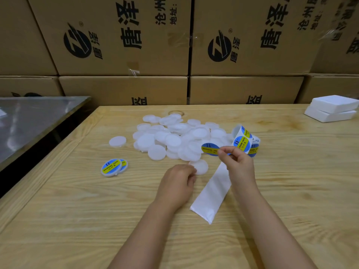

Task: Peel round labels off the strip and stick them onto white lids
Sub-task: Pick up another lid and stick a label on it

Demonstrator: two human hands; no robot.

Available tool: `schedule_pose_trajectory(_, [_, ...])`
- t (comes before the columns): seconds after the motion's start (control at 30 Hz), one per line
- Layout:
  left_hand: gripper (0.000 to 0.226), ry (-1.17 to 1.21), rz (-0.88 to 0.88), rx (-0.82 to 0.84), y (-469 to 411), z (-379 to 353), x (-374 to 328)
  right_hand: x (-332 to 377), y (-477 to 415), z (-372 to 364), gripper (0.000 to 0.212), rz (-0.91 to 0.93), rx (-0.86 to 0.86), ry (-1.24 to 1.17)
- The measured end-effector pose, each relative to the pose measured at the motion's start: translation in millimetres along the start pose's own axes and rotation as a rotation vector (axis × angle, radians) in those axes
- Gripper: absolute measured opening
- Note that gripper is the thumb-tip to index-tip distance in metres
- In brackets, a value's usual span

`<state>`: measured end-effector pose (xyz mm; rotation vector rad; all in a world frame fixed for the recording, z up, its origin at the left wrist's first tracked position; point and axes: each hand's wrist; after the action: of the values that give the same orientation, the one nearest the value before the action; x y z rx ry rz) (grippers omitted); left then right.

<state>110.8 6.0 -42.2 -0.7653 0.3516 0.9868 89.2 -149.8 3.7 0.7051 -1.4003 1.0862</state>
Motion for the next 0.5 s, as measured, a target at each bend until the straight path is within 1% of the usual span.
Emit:
schedule_pose_trajectory(0.1, [0.01,0.008,-0.018,-0.012,-1.1,1.9,-1.3,-6.0,1.4,-6.5,0.021,0.03,0.046,-0.004])
schedule_pose_trajectory(0.17, [0.005,0.104,-0.035,-0.012,-0.2,2.7,-2.6,-9.8,0.5,-7.0,0.034,0.056,0.084,0.03])
schedule_pose_trajectory(0.2, [0.005,0.184,-0.011,-0.015,0.8,3.4,-4.2,-11.5,-0.2,-6.8,0.043,0.074,0.108,0.056])
schedule_pose_trajectory(0.27, [0.007,0.371,0.08,-0.022,1.4,6.0,-6.2,-13.7,-0.2,-7.9,0.057,0.096,0.146,0.082])
schedule_pose_trajectory(0.3, [0.009,0.47,0.132,-0.041,0.6,7.7,-7.2,-14.5,0.6,-9.1,0.061,0.093,0.157,0.065])
schedule_pose_trajectory(0.4, [0.017,0.875,0.319,-0.124,-3.2,14.9,-12.7,-17.3,3.3,-16.0,0.056,0.065,0.175,0.001])
schedule_pose_trajectory(0.47, [0.02,1.142,0.41,-0.102,-4.4,18.5,-15.8,-18.8,3.9,-20.8,0.054,0.052,0.177,0.011])
schedule_pose_trajectory(0.5, [0.021,1.209,0.442,-0.077,-4.4,20.3,-16.5,-19.2,3.7,-22.4,0.052,0.054,0.177,0.011])
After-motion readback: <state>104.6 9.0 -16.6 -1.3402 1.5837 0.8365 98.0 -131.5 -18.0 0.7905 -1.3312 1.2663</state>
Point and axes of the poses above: each hand's wrist, its own y-axis away from the middle knuckle, its own z-axis out of the back of the hand, x = y × z, and after that the axes turned 9 degrees about y, right-handed
